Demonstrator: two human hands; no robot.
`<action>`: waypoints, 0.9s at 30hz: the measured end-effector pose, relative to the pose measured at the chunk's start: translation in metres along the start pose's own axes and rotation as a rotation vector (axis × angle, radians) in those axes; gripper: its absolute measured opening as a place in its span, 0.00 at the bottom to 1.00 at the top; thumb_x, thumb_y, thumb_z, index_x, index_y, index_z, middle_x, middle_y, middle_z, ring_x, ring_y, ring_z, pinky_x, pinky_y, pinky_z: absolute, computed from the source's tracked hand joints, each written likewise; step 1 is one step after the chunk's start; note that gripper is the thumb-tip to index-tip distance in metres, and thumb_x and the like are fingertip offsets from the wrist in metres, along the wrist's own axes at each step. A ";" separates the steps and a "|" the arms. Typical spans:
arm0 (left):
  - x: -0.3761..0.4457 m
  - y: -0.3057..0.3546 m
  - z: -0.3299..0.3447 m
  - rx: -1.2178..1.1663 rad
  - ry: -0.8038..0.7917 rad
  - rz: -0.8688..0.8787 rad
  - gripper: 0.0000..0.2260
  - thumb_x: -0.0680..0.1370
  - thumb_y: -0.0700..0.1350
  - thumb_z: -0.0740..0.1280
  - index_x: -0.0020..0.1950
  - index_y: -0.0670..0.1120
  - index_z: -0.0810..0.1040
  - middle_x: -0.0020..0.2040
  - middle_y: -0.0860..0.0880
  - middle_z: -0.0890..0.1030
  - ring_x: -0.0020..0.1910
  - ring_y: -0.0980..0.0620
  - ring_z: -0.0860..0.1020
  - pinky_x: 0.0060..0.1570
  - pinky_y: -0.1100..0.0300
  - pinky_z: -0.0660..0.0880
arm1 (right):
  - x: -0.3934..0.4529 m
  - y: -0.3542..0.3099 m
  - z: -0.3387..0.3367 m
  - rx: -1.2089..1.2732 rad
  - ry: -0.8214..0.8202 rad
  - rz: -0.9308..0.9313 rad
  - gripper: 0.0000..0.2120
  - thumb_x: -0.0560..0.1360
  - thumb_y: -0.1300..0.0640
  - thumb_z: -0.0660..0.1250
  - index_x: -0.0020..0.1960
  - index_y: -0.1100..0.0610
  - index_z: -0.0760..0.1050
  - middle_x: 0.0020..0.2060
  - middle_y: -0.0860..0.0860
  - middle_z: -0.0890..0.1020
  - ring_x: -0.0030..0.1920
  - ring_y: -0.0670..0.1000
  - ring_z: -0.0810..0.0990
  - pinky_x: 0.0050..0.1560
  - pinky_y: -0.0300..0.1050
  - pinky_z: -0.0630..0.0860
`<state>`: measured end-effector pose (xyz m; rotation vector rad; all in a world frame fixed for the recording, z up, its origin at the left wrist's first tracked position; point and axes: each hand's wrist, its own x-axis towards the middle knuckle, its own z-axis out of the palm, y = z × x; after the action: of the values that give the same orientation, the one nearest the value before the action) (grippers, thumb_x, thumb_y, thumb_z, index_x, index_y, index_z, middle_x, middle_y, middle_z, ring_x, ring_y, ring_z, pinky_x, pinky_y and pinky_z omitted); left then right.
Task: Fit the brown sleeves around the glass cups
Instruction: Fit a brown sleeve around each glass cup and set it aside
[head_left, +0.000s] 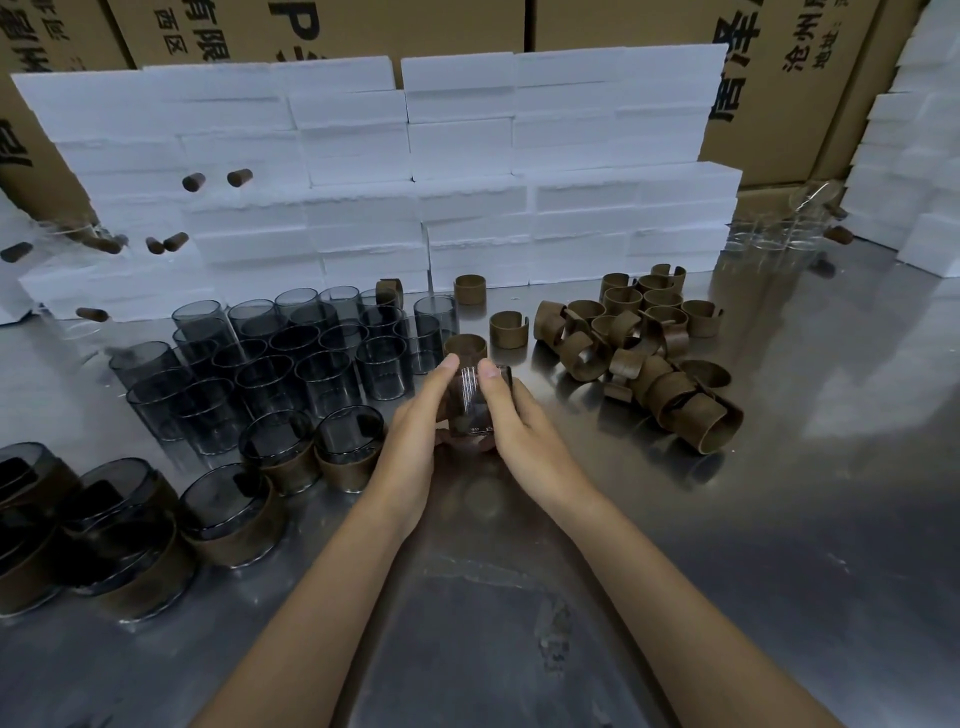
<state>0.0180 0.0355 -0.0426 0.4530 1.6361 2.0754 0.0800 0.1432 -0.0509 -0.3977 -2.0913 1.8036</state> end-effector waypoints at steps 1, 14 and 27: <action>0.000 0.001 -0.001 0.009 -0.004 -0.007 0.22 0.78 0.64 0.65 0.58 0.50 0.87 0.53 0.46 0.87 0.52 0.49 0.86 0.45 0.59 0.82 | -0.001 0.001 0.001 -0.030 -0.005 -0.023 0.35 0.72 0.22 0.52 0.66 0.43 0.77 0.55 0.41 0.84 0.56 0.37 0.81 0.58 0.40 0.77; -0.006 0.006 0.002 0.083 -0.082 0.084 0.20 0.78 0.50 0.68 0.68 0.45 0.81 0.61 0.44 0.84 0.55 0.49 0.81 0.54 0.59 0.77 | 0.010 0.000 -0.011 0.265 0.142 0.137 0.29 0.78 0.28 0.57 0.60 0.48 0.82 0.51 0.46 0.87 0.51 0.43 0.86 0.55 0.41 0.82; -0.009 -0.002 0.009 0.345 0.114 0.258 0.28 0.66 0.59 0.77 0.54 0.41 0.75 0.44 0.51 0.79 0.43 0.56 0.78 0.47 0.62 0.77 | 0.005 -0.006 -0.018 0.286 0.040 0.145 0.20 0.83 0.42 0.63 0.53 0.56 0.86 0.47 0.52 0.89 0.50 0.49 0.88 0.48 0.47 0.85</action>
<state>0.0303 0.0386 -0.0422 0.7031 2.1140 2.0290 0.0838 0.1602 -0.0424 -0.5124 -1.7826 2.1213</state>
